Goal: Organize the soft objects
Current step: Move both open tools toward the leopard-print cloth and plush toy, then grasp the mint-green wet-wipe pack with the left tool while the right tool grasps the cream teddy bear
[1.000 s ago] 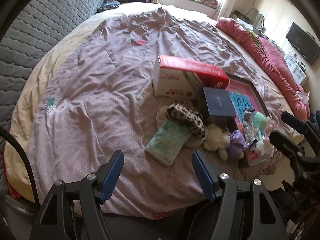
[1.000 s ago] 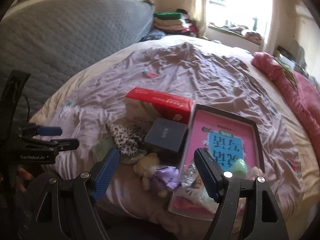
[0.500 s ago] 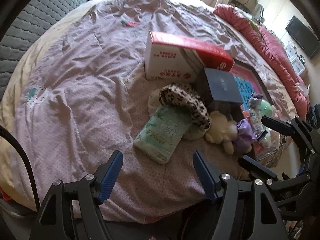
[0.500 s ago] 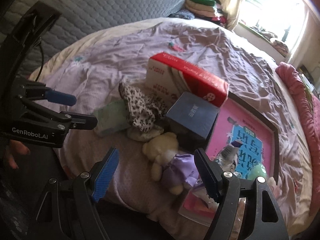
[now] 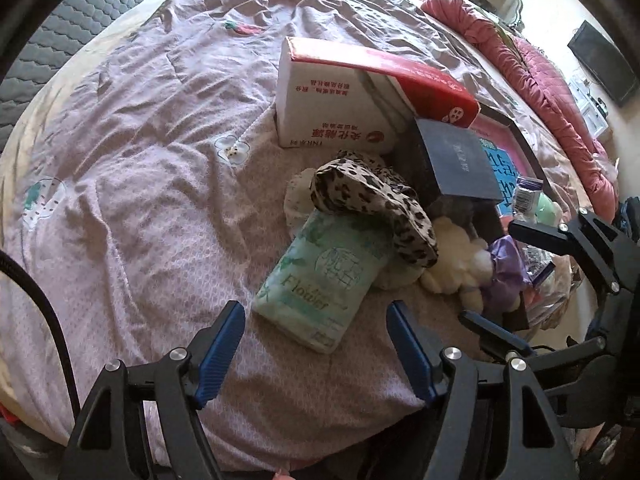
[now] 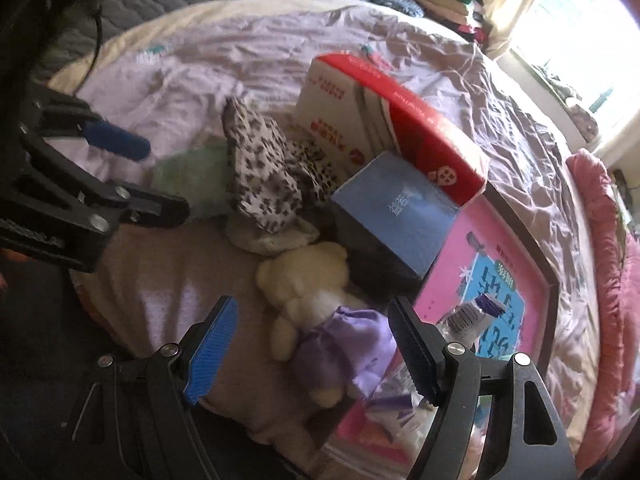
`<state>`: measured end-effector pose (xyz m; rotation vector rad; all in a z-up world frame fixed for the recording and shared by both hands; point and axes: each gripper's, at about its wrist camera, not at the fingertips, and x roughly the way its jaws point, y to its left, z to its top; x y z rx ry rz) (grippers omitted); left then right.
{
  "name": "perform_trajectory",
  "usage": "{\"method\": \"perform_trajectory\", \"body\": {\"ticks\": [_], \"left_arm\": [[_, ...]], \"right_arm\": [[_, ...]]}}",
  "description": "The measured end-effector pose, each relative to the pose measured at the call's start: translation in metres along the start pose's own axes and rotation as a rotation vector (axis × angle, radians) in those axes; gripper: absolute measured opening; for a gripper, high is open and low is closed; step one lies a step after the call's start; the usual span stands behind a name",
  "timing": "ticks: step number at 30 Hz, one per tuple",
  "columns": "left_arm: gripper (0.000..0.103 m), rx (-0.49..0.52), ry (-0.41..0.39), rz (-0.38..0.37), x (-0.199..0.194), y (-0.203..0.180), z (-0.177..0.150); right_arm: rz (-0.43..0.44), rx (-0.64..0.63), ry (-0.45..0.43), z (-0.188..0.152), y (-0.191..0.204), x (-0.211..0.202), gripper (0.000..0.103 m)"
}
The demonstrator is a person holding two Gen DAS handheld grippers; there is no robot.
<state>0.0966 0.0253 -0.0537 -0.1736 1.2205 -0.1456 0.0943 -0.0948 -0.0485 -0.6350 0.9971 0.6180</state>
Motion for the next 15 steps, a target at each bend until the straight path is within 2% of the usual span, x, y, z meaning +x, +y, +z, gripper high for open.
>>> {"method": "perform_trajectory", "body": {"ticks": [7,9,12,15], "left_arm": [[0.073,-0.009,0.021,-0.001,0.015,0.006,0.007],[0.073,0.004,0.018,0.011,0.018,0.005,0.009],[0.073,0.01,0.019,0.008,0.022,0.005,0.011],[0.073,0.024,0.019,0.011,0.026,0.001,0.014]], "right_arm": [[-0.006,-0.086,0.077,0.005,0.003,0.031,0.077],[0.003,-0.104,0.105,0.005,0.003,0.038,0.071],[0.007,-0.129,0.123,0.008,0.003,0.047,0.07],[0.066,-0.059,0.141,0.01,-0.007,0.054,0.06]]}}
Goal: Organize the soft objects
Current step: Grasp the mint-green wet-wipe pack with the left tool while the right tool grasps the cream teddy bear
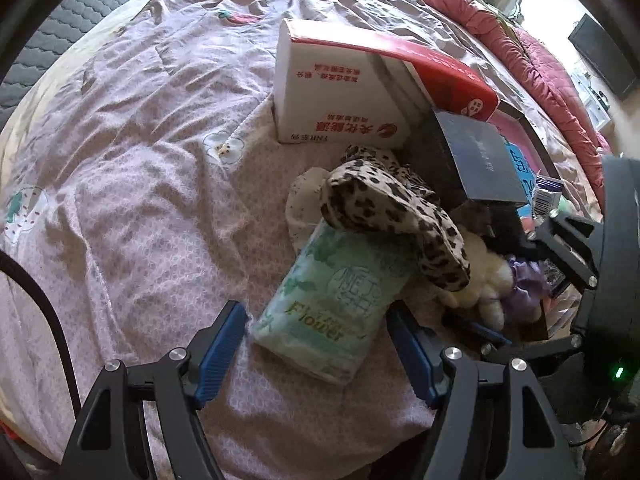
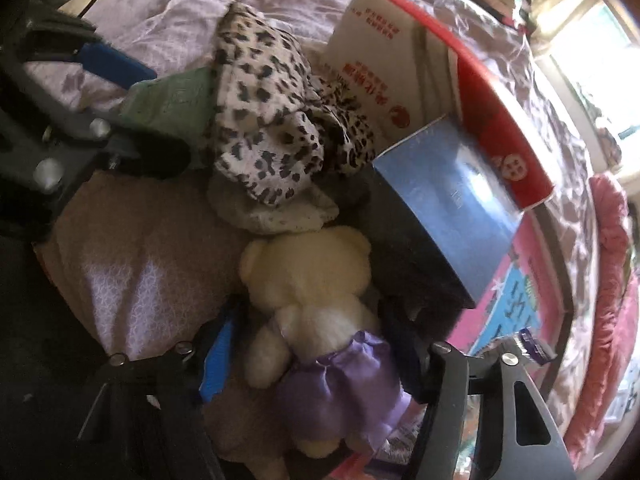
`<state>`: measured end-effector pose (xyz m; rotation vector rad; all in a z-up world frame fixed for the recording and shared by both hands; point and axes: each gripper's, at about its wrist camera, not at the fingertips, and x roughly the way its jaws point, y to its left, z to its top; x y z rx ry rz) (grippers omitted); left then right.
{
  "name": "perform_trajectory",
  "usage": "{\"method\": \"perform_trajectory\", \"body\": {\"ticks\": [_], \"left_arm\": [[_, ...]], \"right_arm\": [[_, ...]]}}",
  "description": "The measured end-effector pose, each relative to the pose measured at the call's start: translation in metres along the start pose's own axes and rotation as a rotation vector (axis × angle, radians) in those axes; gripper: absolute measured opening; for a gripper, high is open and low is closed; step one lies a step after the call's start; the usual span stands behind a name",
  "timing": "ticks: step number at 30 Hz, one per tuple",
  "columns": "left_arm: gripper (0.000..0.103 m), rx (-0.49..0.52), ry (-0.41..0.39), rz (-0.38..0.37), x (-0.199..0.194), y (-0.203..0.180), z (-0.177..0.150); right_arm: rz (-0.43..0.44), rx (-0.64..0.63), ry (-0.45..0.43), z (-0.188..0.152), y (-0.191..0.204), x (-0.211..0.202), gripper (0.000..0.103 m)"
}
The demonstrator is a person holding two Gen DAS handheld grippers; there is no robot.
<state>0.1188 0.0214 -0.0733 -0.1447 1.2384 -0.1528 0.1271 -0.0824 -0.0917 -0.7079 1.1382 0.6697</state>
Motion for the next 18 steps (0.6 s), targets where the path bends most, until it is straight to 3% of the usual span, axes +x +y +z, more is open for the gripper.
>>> {"method": "perform_trajectory", "body": {"ticks": [3,9,13,18], "left_arm": [[0.073,0.023,-0.005,0.01,0.003,-0.006,0.003],[0.072,0.046,-0.007,-0.016,0.006,-0.009,0.005],[0.064,0.061,-0.021,-0.038,0.006,-0.009,0.008],[0.055,0.014,-0.021,-0.123,0.007,-0.001,0.008]], "right_arm": [[0.086,0.116,-0.008,-0.002,-0.019,0.004,0.055],[0.132,0.161,-0.05,-0.006,-0.031,-0.006,0.049],[0.226,0.225,-0.102,-0.011,-0.04,-0.02,0.049],[0.266,0.286,-0.103,-0.015,-0.04,-0.029,0.049]]}}
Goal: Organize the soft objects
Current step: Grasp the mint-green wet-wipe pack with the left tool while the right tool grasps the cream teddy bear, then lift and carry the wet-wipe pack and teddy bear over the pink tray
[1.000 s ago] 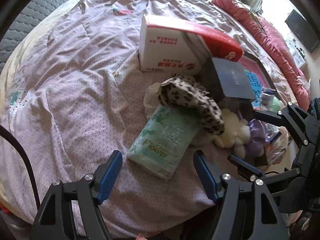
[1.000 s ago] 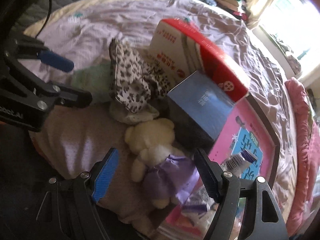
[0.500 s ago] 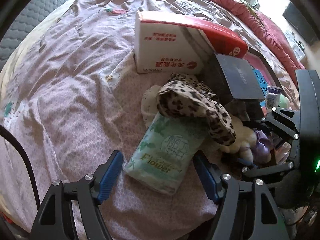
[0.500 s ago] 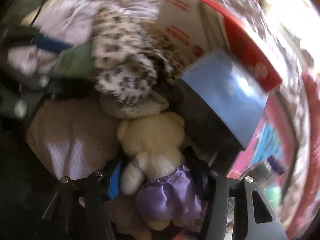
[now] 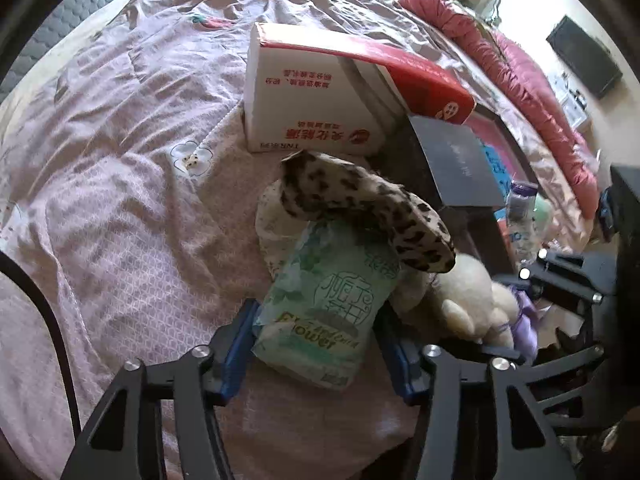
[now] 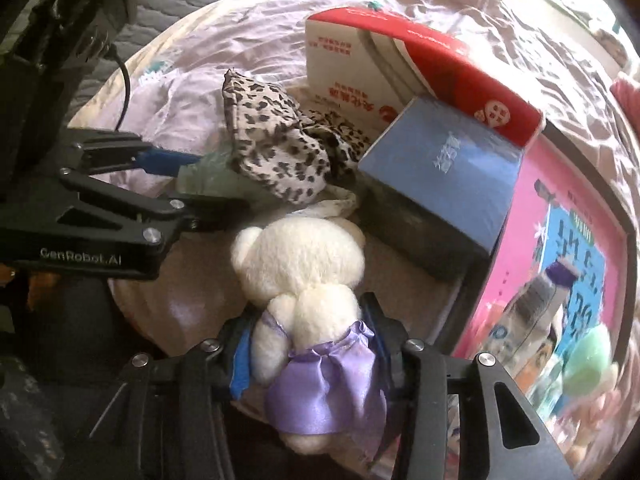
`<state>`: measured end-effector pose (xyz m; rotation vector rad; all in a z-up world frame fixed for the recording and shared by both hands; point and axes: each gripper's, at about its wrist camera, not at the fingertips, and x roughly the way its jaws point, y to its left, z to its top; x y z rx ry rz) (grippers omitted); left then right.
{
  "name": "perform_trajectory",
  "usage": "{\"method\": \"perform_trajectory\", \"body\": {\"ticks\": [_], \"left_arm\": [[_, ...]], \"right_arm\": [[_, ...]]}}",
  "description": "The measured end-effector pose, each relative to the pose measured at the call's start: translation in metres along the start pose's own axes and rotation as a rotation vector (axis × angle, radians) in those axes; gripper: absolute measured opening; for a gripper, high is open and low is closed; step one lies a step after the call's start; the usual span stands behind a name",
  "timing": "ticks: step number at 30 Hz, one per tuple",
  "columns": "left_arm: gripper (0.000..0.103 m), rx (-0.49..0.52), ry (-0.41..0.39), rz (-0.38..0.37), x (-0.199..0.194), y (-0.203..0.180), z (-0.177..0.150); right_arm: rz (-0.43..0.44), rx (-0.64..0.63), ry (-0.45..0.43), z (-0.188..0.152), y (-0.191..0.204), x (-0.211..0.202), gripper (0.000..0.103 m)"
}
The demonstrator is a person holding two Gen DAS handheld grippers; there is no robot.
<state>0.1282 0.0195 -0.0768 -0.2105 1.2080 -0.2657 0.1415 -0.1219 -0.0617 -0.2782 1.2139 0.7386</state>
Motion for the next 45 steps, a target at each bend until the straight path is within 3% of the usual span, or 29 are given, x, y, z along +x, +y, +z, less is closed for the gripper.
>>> {"method": "perform_trajectory", "body": {"ticks": [4,11,16,22,29,45], "left_arm": [[0.049,-0.01,-0.002,-0.011,-0.003,0.003,-0.007],[0.048,-0.013,-0.009,0.005,-0.012,0.002,-0.015],[0.048,0.021,-0.041,0.083,-0.034,-0.005,-0.026],[0.048,0.058,-0.092,0.117,-0.062,-0.018,-0.034],[0.048,0.101,-0.135,0.162,-0.084,-0.03,-0.04],[0.048,0.124,-0.204,0.177,-0.121,-0.053,-0.041]], "right_arm": [[0.048,0.078,-0.037,-0.009,-0.002,-0.01,0.049],[0.059,0.124,-0.086,-0.023,0.008,-0.025,0.049],[0.092,0.154,-0.137,-0.022,0.009,-0.037,0.049],[0.119,0.187,-0.187,-0.025,0.011,-0.051,0.049],[0.118,0.201,-0.231,-0.023,0.016,-0.067,0.049],[0.13,0.218,-0.3,-0.026,0.022,-0.097,0.049]]}}
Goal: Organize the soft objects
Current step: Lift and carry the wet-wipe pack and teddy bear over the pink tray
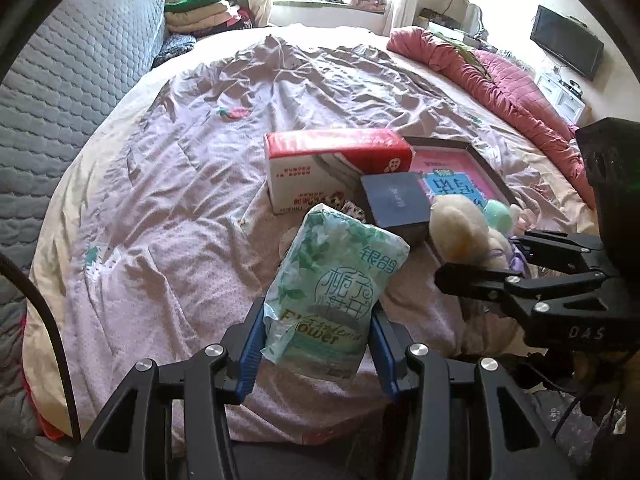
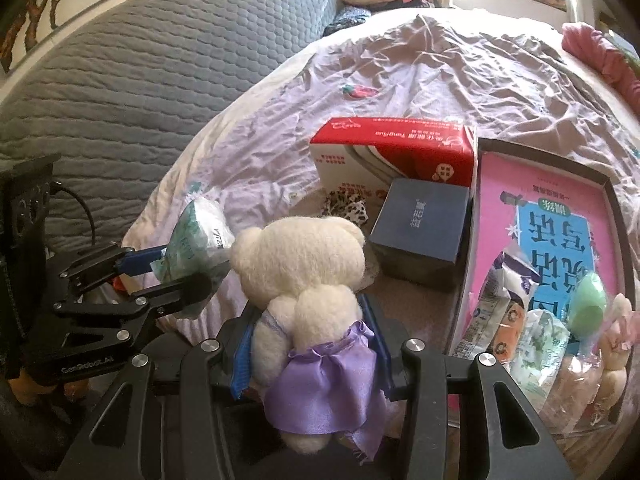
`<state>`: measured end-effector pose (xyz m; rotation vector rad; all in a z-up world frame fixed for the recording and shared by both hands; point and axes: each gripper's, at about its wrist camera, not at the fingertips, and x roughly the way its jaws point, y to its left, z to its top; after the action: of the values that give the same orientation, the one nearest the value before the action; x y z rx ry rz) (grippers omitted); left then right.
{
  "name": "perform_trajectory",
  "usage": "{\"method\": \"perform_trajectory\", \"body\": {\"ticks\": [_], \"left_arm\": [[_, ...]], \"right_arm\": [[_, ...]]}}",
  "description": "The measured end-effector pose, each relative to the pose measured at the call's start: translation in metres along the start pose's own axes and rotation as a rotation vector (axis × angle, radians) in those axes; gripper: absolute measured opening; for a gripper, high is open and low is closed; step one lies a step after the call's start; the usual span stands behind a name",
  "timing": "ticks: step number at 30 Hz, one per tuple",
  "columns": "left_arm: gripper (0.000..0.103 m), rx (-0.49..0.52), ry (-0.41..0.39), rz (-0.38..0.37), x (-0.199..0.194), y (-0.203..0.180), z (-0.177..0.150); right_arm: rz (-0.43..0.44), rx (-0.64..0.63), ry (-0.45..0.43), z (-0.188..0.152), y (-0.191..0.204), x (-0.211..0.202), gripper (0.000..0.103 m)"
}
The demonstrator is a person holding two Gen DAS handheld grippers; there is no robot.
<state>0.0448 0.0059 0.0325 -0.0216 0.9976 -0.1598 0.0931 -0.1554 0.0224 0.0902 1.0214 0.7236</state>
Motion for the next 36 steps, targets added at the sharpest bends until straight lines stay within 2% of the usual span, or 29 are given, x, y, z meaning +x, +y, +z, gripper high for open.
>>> {"method": "perform_trajectory", "body": {"ticks": [9,16,20,28,36], "left_arm": [[0.048,-0.005,-0.026,0.003,-0.014,-0.017,0.008],[0.048,0.02,-0.039,0.01,-0.019,-0.04,0.016],[0.048,0.041,-0.043,0.014,-0.021,-0.052,0.021],[0.048,0.058,-0.053,0.017,-0.026,-0.066,0.027],[0.048,0.076,-0.06,0.011,-0.028,-0.078,0.032]], "right_arm": [[-0.029,0.022,-0.051,-0.001,-0.008,-0.02,0.049],[-0.058,0.094,-0.124,-0.001,-0.026,-0.047,0.049],[-0.155,0.062,-0.153,0.002,-0.031,-0.064,0.05],[-0.177,0.107,-0.238,0.001,-0.048,-0.099,0.05],[-0.156,0.166,-0.308,-0.001,-0.059,-0.128,0.05]]}}
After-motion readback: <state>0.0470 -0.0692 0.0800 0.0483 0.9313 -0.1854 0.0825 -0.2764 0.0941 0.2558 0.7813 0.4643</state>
